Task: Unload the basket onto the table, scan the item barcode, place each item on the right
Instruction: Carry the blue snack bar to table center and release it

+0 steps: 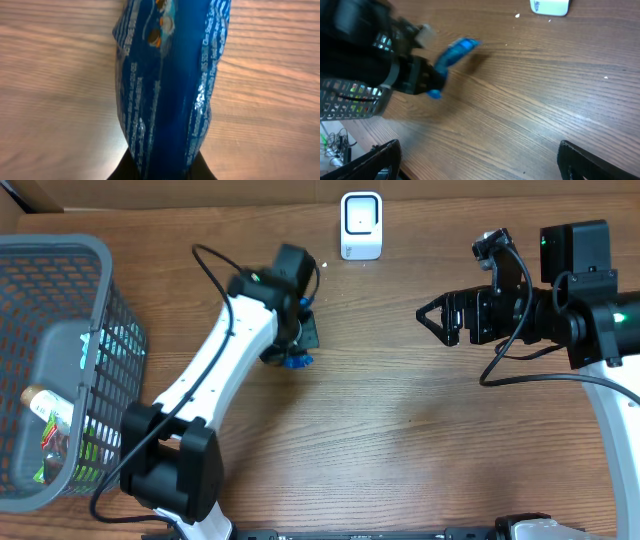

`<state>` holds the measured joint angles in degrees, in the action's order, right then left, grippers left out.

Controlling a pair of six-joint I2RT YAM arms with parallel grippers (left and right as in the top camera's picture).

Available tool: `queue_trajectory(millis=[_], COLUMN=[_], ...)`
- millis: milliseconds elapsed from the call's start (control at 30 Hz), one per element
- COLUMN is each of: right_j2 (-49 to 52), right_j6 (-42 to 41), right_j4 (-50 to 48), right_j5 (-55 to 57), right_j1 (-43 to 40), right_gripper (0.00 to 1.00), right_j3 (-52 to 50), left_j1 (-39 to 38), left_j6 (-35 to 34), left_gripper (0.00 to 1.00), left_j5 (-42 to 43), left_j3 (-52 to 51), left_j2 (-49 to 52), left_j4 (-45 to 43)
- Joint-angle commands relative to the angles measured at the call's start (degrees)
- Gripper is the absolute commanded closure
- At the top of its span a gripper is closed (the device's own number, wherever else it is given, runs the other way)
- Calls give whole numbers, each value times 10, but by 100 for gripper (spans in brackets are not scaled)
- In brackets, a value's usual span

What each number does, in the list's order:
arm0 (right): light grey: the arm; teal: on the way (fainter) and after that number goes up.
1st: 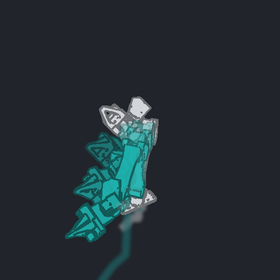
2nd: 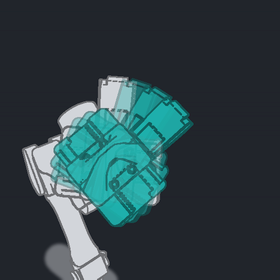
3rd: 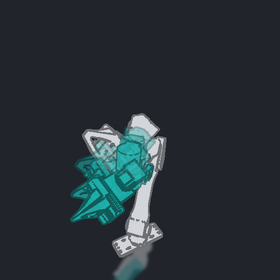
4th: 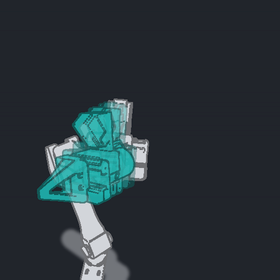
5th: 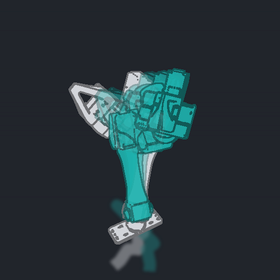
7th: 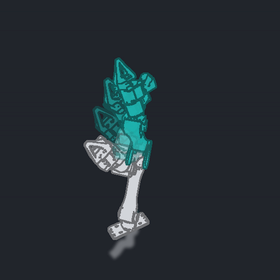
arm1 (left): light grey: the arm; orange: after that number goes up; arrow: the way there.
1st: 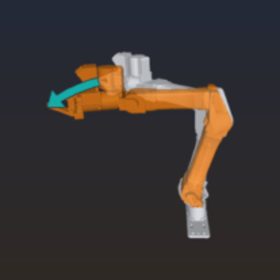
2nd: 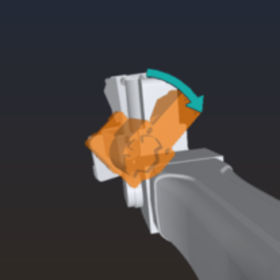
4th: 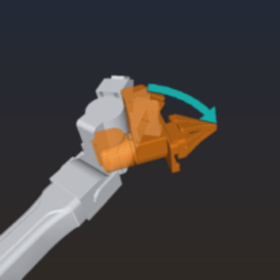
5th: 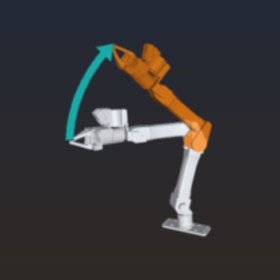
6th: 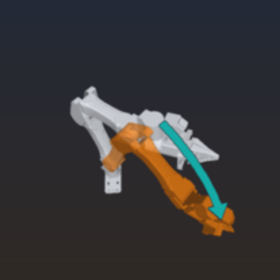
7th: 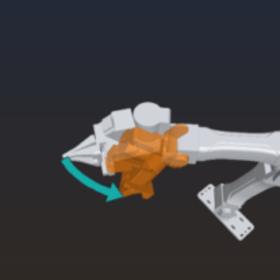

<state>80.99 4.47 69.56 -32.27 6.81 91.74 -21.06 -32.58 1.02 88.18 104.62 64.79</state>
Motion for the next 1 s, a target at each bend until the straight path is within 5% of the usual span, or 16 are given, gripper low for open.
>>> queue_trajectory(millis=[0, 100, 233, 267, 400, 700, 967], right_j2=[2, 2, 2, 2, 2, 2, 2], right_j6=[-2, -2, -2, -2, -2, -2, -2], right_j4=[-2, -1, 0, -2, -4, -2, 0], right_j5=[0, 0, 0, 0, 0, 0, 0], right_j1=[3, 3, 3, 3, 3, 3, 3], right_gripper=[0, 0, 0, 0, 0, 0, 0], right_j3=[16, 16, 16, 16, 16, 16, 16], left_j1=[1, 1, 0, 0, 0, 43, 167], left_j6=[-17, -17, 10, 41, 59, 91, 93], left_gripper=[96, 92, 39, 34, 30, 28, 26], left_j5=[-16, -12, -7, 19, 35, -12, -63], left_j3=[-112, -160, -180, -177, -134, 234, 513], left_j2=[-9, -9, -9, -9, -10, -14, -14], left_j4=[-103, -144, -149, -149, -121, 106, 293])
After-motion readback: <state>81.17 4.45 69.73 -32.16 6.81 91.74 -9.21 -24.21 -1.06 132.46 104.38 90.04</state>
